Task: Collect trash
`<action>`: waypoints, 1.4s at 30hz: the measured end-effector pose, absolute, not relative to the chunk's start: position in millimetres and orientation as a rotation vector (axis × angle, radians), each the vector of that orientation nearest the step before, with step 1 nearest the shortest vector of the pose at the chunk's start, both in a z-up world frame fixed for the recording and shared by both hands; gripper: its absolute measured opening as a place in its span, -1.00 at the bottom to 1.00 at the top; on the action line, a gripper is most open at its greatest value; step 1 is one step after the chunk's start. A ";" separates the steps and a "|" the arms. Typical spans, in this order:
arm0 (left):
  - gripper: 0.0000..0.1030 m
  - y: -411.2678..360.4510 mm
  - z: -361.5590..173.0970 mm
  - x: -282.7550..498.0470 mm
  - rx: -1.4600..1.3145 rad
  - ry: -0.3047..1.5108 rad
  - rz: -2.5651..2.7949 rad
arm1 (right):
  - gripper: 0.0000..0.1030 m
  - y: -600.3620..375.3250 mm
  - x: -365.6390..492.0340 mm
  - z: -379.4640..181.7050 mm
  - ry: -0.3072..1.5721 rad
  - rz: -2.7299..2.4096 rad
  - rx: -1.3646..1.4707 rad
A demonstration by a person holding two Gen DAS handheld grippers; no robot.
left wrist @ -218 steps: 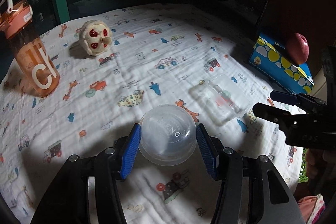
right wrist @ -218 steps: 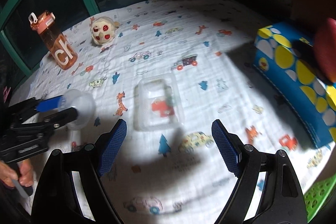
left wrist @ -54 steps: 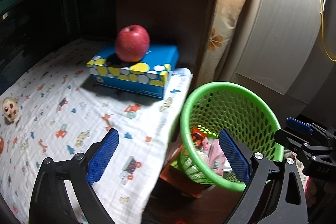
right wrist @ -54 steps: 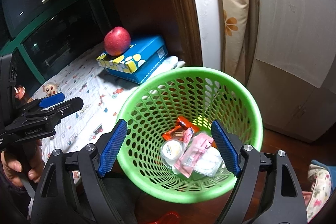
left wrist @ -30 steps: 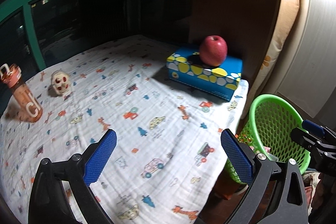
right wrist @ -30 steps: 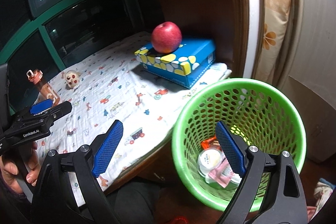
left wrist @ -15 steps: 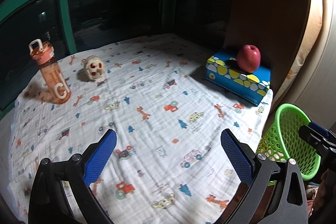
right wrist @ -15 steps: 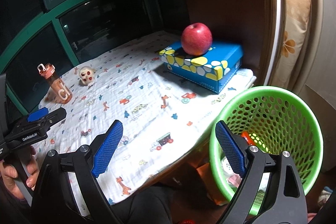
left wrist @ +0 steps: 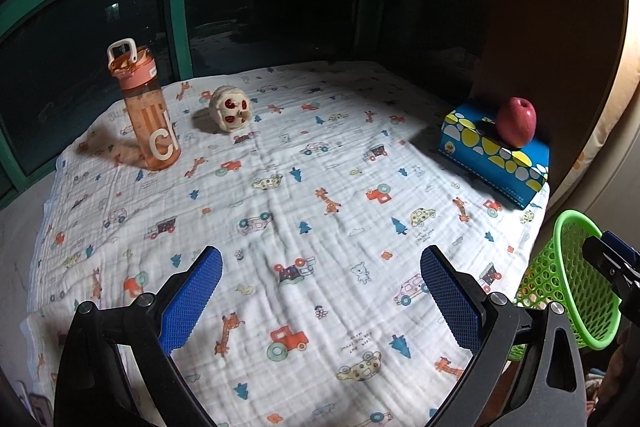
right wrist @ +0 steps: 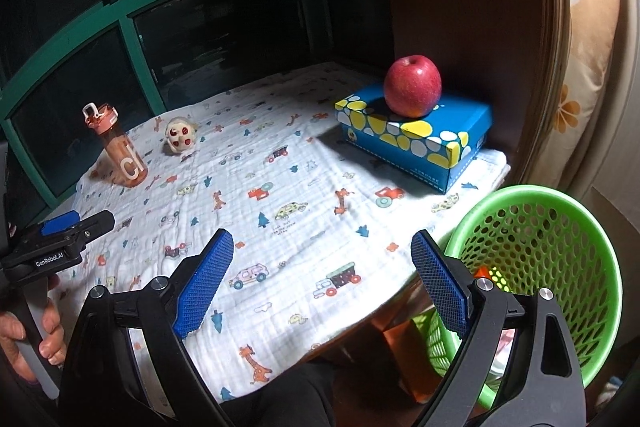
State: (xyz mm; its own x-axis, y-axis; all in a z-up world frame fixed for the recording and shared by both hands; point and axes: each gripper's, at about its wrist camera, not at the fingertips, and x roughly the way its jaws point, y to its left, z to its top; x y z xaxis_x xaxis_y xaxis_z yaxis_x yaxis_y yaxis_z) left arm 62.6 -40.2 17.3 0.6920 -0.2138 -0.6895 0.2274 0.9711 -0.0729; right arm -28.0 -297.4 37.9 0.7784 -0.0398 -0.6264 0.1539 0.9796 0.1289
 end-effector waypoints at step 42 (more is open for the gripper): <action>0.87 -11.7 14.5 54.6 0.005 0.755 -0.122 | 0.76 -279.9 -20.2 33.8 0.678 -0.062 0.193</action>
State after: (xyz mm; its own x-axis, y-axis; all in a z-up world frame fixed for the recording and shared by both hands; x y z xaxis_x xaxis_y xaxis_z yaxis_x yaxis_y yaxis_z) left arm 54.6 -11.7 14.5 0.7217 -0.1083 -0.6837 0.1119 0.9929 -0.0392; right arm -20.2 -279.9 33.8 0.7780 0.0058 -0.6282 0.1193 0.9804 0.1569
